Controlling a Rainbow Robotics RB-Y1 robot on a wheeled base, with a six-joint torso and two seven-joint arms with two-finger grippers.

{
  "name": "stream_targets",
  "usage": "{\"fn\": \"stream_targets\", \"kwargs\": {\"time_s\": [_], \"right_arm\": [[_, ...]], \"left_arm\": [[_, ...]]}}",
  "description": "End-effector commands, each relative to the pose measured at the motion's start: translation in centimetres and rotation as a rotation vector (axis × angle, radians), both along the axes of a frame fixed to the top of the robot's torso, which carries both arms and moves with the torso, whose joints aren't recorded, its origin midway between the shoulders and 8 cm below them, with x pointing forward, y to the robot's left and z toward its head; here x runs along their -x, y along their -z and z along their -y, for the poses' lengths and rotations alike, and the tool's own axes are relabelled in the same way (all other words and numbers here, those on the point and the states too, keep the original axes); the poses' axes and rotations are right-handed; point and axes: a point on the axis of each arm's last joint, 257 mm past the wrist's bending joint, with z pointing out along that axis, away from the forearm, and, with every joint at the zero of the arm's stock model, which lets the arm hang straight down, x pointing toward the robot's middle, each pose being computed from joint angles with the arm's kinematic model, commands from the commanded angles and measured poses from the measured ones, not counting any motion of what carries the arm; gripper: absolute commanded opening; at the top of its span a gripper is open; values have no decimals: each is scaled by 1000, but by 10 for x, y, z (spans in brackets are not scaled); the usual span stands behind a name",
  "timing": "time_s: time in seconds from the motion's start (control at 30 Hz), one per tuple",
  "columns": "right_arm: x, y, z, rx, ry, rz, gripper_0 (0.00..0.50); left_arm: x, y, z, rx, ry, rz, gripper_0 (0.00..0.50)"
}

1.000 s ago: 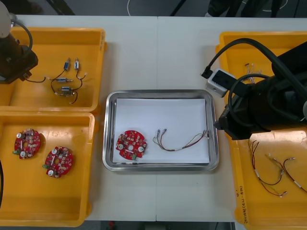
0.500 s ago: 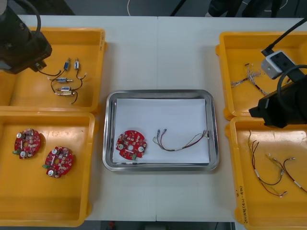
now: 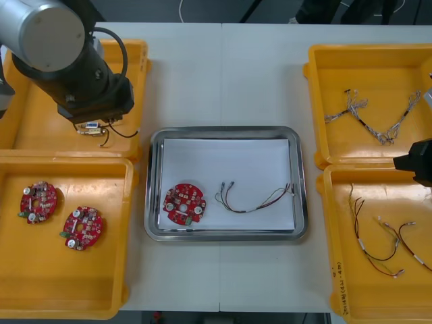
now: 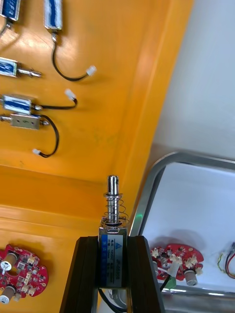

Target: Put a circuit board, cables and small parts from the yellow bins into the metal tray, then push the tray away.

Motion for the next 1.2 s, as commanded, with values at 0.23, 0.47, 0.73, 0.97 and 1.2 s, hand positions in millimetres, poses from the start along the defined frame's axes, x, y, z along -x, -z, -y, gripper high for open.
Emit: {"fn": "stream_targets", "kwargs": {"time_s": [0.23,0.47,0.73,0.97,1.2], "right_arm": [[4,-7,43,-6,140,8,500],[-18,-13,55,-48,186,4,500],[-42,-22,58,-85,209,0,500],[-66,-31,66,-126,256,-14,500],[-91,-31,74,-154,318,-58,500]], "left_arm": [[13,19,72,-47,230,6,2],[15,45,111,-47,318,14,2],[8,79,123,-59,346,-3,3],[9,96,120,-98,359,-21,2],[-2,110,114,-107,349,-26,2]]}}
